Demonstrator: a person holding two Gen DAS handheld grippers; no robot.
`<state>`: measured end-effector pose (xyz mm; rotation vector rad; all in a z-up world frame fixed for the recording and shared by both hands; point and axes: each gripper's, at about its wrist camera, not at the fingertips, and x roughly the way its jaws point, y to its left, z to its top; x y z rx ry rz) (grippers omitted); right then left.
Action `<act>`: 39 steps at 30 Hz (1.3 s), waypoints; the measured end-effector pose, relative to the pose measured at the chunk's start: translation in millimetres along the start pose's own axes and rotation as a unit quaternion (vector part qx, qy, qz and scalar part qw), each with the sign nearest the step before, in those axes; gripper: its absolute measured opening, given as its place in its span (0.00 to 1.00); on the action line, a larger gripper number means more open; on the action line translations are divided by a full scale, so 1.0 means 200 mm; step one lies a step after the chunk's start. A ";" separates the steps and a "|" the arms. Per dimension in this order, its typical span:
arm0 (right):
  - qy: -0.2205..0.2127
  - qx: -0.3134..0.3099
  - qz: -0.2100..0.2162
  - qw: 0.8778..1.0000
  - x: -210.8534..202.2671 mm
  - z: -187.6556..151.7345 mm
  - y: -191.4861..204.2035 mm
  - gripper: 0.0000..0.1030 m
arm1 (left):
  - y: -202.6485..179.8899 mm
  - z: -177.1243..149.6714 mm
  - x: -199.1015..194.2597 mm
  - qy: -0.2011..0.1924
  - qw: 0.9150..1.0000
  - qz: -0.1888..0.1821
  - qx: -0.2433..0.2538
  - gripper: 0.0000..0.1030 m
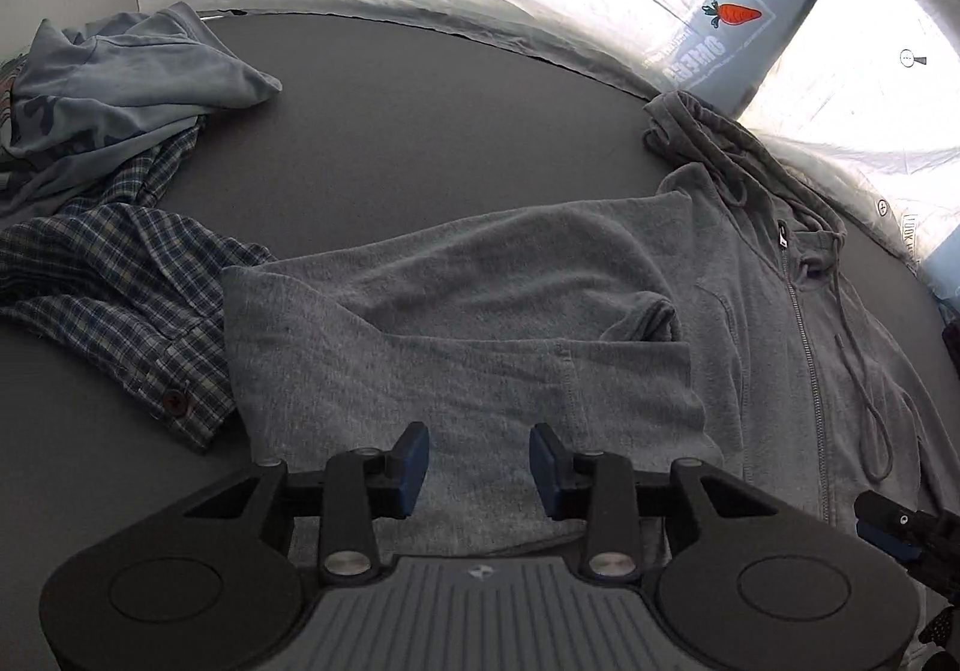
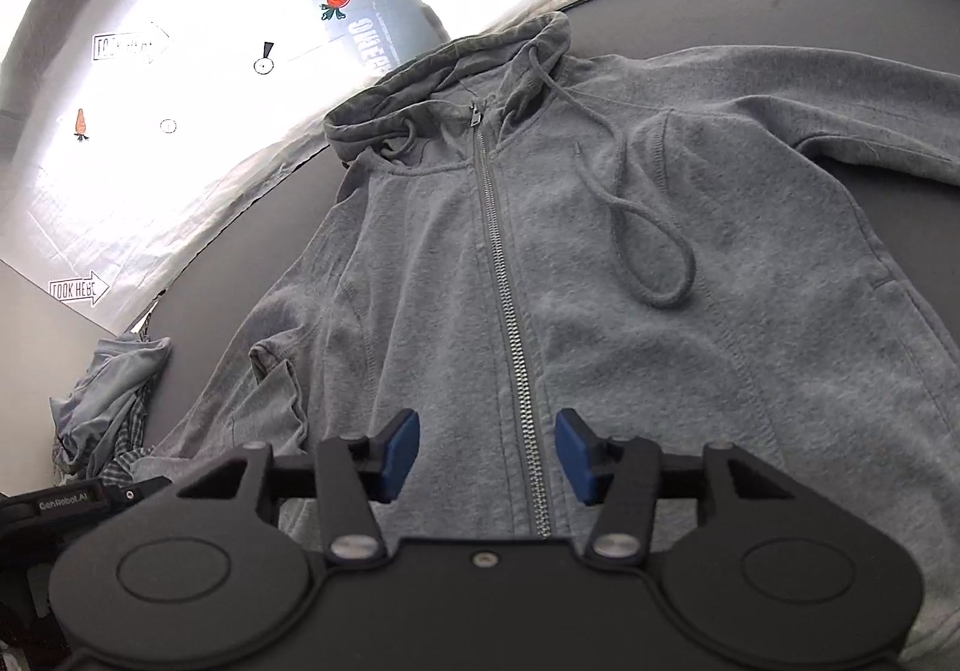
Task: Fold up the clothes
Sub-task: 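Smooth the sleeve nearest the left tool flat with the left tool, then grasp the hoodie sleeve with the right tool and lift it across the body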
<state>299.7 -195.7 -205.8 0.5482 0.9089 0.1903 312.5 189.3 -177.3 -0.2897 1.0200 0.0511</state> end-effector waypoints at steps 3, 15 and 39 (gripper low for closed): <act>0.034 0.011 0.063 0.997 0.10 0.01 0.07 0.35 | 0.07 -0.05 0.04 0.031 0.999 0.017 -0.017 0.38; 0.123 -0.066 0.090 0.986 0.48 0.03 0.37 0.35 | 0.05 -0.05 0.09 0.064 0.998 -0.008 0.011 0.64; -0.027 -0.159 0.104 0.981 0.03 0.35 0.52 0.05 | -0.15 -0.20 -0.15 0.033 0.999 -0.003 0.027 0.75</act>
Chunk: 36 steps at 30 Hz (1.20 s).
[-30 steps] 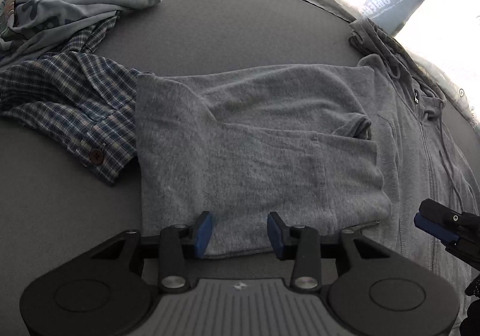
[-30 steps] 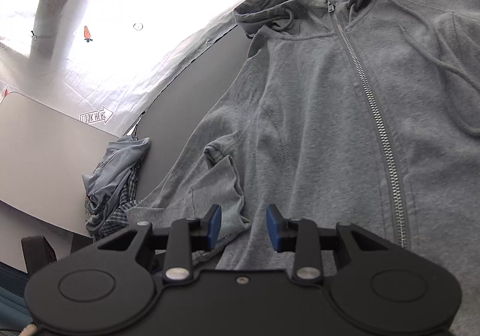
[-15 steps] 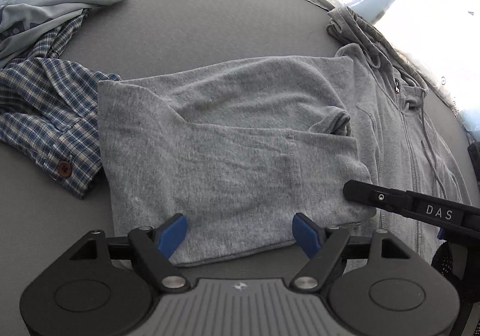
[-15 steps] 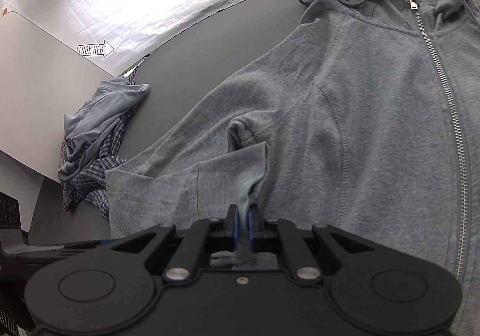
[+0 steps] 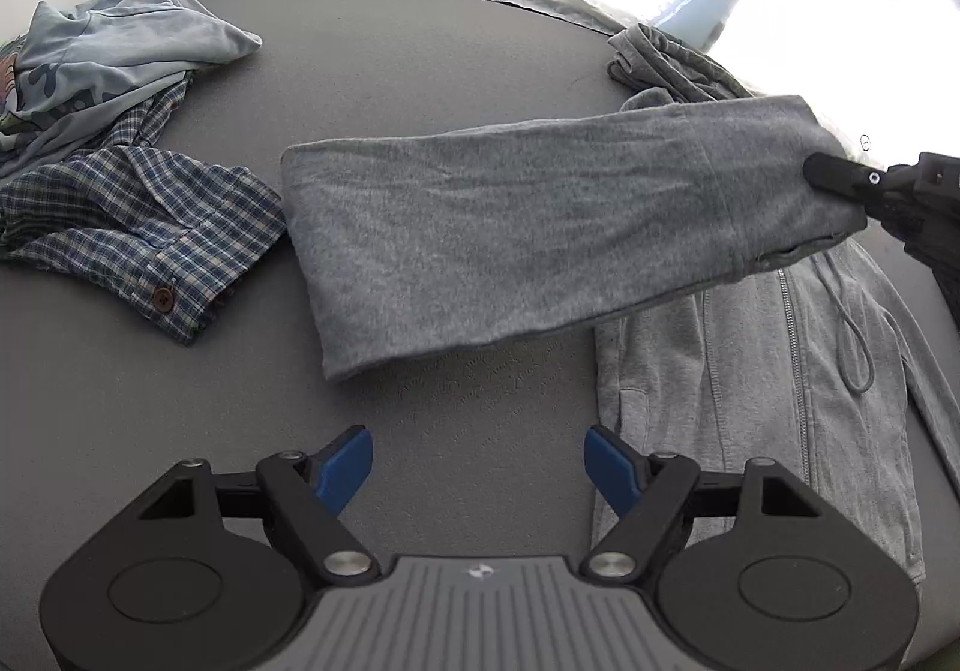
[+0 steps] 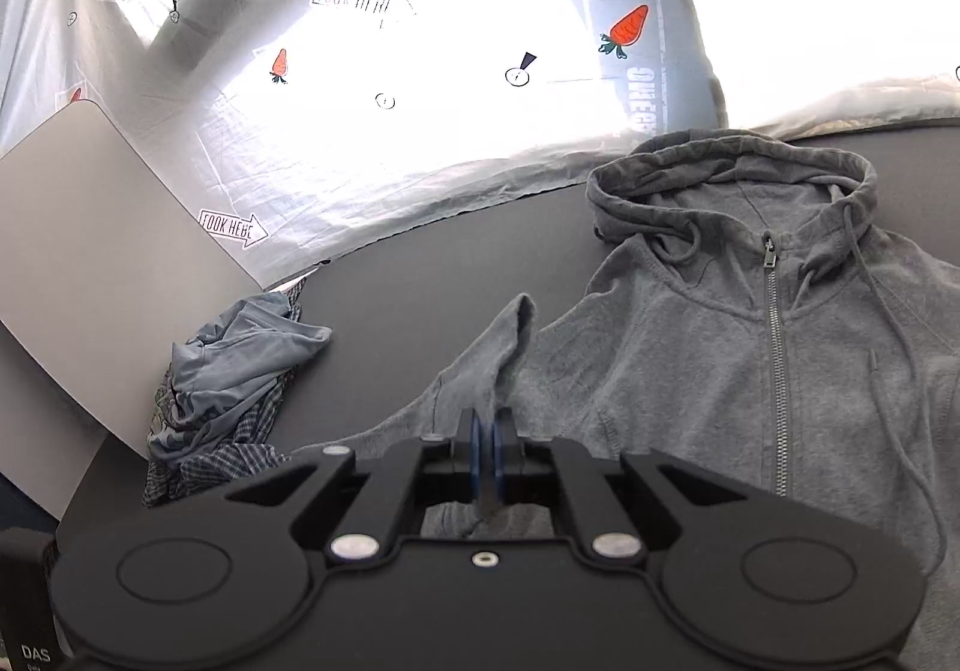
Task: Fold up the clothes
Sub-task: 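Grasp the hoodie sleeve with the right tool and lift it across the body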
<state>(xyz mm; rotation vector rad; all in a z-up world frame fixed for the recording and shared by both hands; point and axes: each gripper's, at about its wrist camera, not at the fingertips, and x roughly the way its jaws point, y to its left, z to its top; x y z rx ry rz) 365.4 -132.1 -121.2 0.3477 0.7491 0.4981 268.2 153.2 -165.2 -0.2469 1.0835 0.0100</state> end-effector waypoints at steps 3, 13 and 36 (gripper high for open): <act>-0.040 0.015 -0.018 0.999 -0.16 0.11 -0.11 0.05 | -0.06 -0.05 -0.03 -0.003 1.000 -0.003 -0.011 0.75; -0.139 0.089 -0.132 0.977 -0.69 0.30 -0.76 0.05 | -0.32 -0.18 0.02 0.017 0.998 -0.009 -0.055 0.76; -0.133 0.177 -0.214 0.951 -0.89 0.20 -1.53 0.03 | -0.59 -0.01 0.20 0.010 0.996 0.074 -0.054 0.77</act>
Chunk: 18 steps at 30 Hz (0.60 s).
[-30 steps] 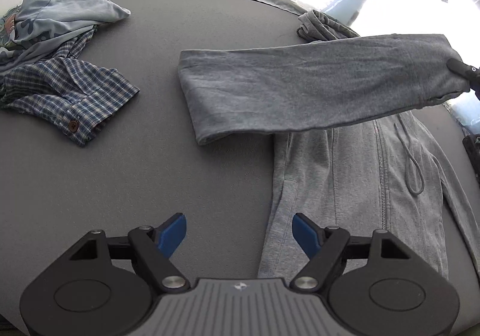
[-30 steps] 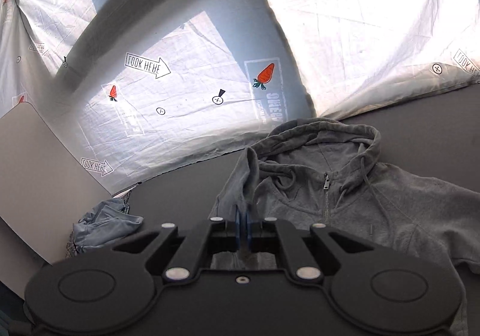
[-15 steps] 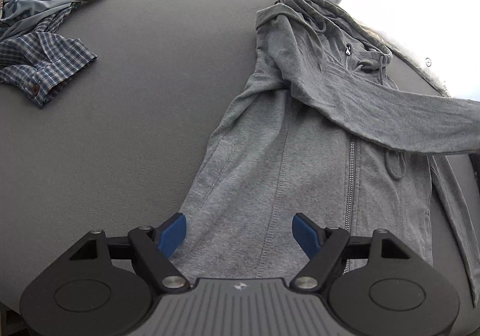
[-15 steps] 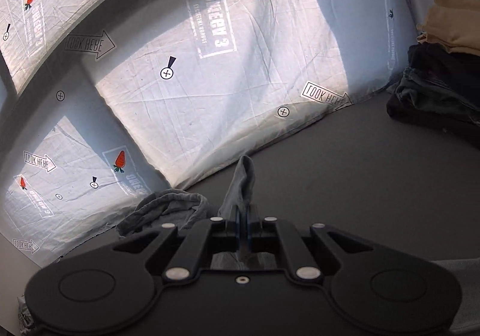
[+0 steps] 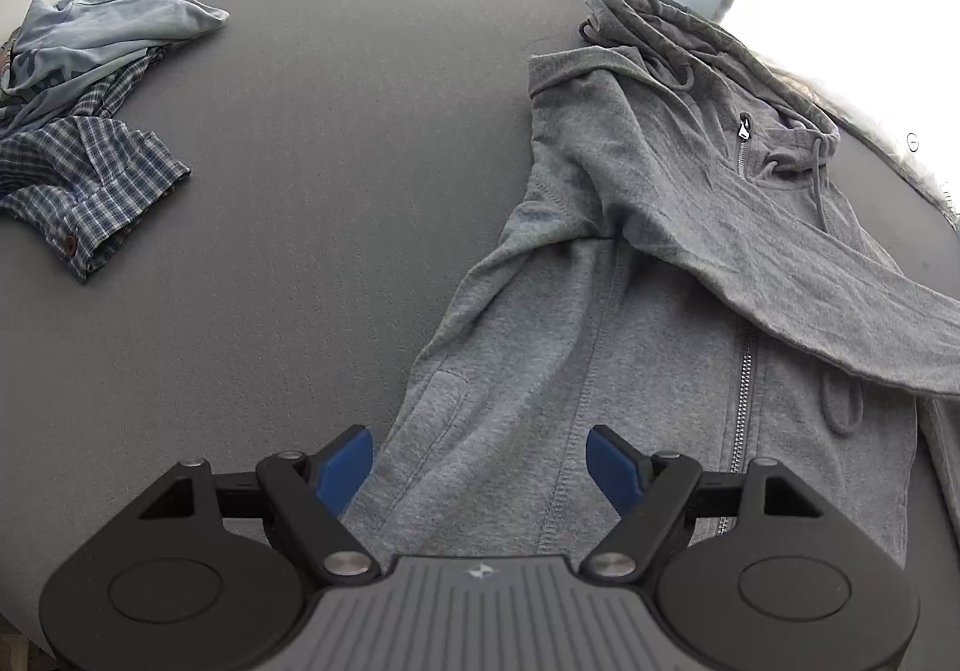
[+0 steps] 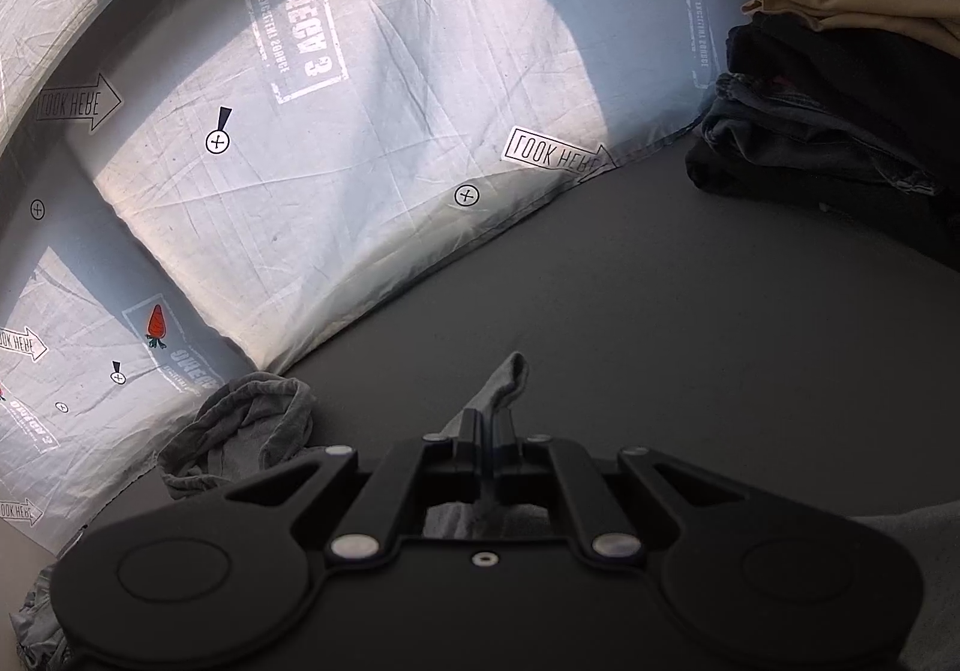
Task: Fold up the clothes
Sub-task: 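Grasp the hoodie sleeve with the right tool and lift it across the body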
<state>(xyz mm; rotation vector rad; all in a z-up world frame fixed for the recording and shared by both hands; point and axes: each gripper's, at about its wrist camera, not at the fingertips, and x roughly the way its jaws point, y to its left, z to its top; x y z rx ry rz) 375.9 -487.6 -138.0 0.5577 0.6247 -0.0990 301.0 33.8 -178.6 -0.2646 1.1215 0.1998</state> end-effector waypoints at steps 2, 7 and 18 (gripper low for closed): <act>-0.005 0.007 -0.011 1.000 0.03 0.02 -0.04 0.03 | 0.00 0.05 0.03 -0.004 1.000 0.010 0.003 0.77; -0.009 0.041 -0.058 0.997 0.12 0.02 -0.19 0.03 | -0.04 0.18 0.15 -0.002 0.999 0.028 0.018 0.77; 0.050 0.111 -0.097 0.988 0.17 -0.19 -0.38 0.32 | -0.03 0.35 0.32 -0.010 0.997 0.082 0.002 0.78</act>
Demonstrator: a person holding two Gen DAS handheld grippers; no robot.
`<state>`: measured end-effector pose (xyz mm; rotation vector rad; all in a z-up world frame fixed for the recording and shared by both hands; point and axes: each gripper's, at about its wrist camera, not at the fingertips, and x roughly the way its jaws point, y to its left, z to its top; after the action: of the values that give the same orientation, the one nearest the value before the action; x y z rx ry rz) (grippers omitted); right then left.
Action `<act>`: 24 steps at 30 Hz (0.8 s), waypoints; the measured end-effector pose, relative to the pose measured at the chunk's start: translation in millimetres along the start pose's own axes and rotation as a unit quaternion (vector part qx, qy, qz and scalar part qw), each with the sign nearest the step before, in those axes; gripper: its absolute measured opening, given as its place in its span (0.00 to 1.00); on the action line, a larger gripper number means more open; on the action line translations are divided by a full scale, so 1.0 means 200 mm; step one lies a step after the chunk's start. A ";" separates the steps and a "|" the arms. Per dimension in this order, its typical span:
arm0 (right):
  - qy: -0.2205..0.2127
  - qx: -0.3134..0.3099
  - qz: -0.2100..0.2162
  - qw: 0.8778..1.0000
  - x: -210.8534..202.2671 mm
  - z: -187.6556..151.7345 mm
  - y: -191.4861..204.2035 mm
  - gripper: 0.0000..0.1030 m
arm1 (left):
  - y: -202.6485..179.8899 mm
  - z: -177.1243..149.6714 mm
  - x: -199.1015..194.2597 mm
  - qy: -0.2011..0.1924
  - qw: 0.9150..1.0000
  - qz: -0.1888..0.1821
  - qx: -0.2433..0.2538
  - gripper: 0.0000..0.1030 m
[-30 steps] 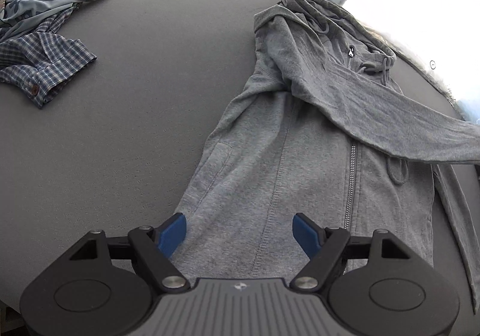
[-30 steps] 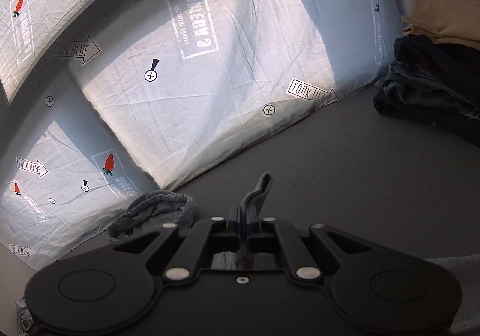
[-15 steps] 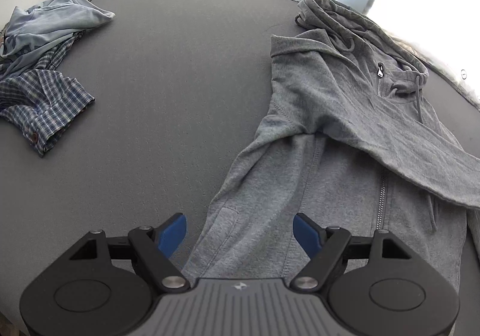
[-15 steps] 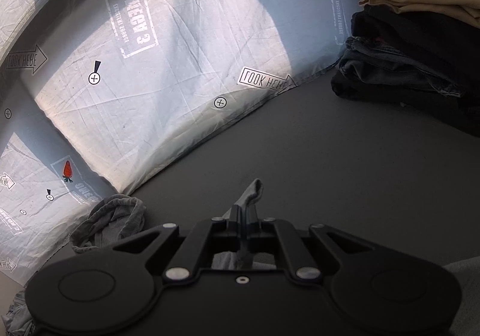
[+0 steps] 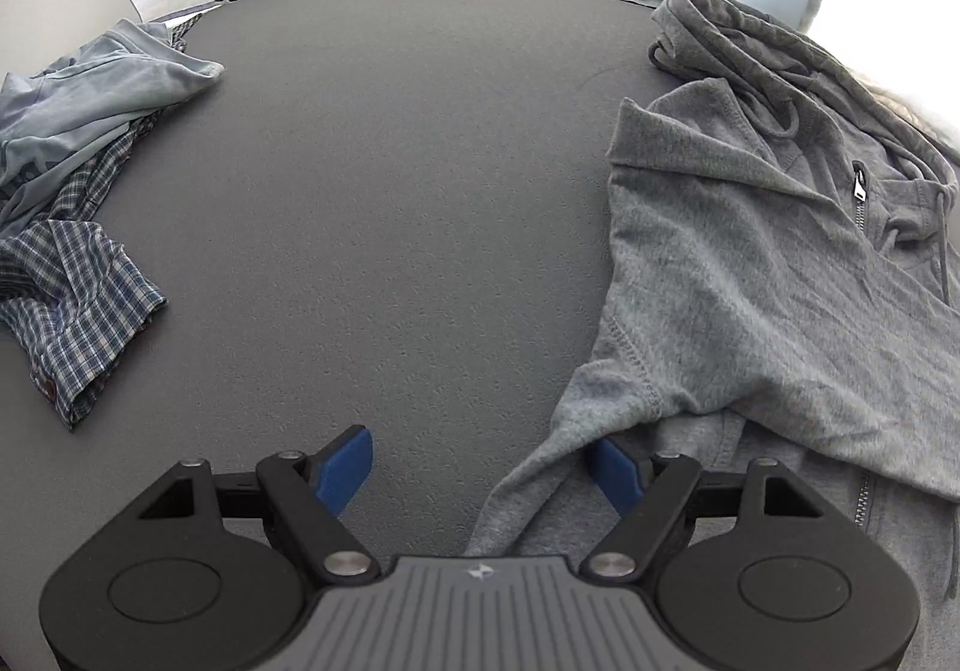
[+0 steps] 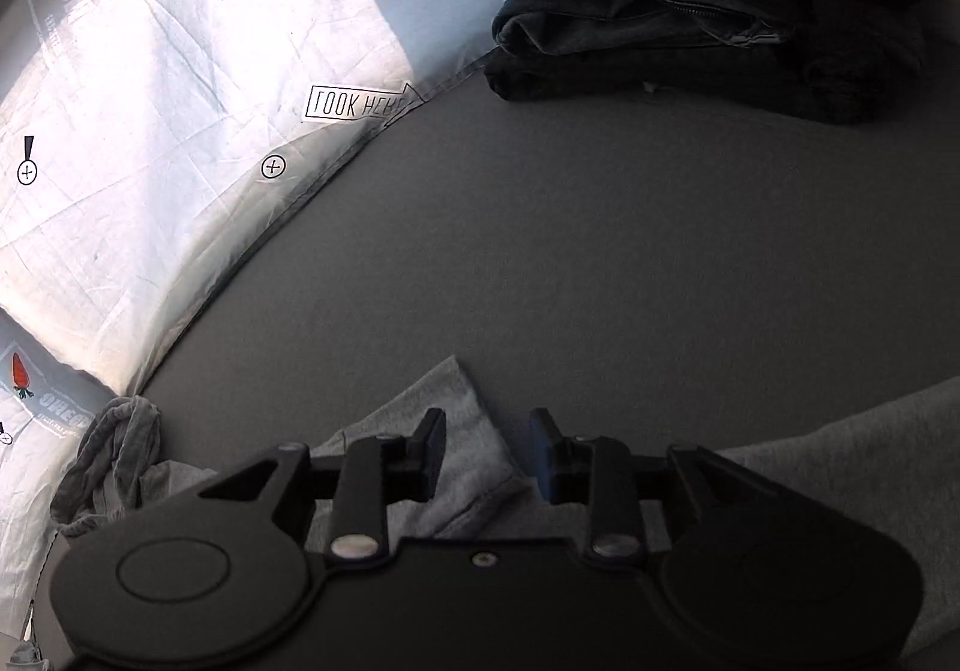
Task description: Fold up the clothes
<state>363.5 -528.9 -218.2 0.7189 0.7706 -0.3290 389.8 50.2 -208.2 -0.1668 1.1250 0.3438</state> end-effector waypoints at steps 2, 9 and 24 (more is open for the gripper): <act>0.009 0.011 0.001 1.000 0.01 -0.05 -0.02 0.33 | 0.04 0.01 0.01 -0.002 1.000 0.003 -0.014 0.79; 0.010 0.054 0.024 0.998 0.00 -0.08 -0.03 0.42 | 0.09 0.02 0.01 -0.010 0.999 0.030 -0.023 0.82; 0.022 0.014 0.013 1.000 0.06 -0.07 0.01 0.17 | 0.25 0.14 -0.24 -0.063 0.987 -0.124 -0.086 0.74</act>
<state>366.2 -519.0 -233.4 0.7646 0.7995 -0.3011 377.3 96.4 -149.9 -0.4273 0.9363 0.2262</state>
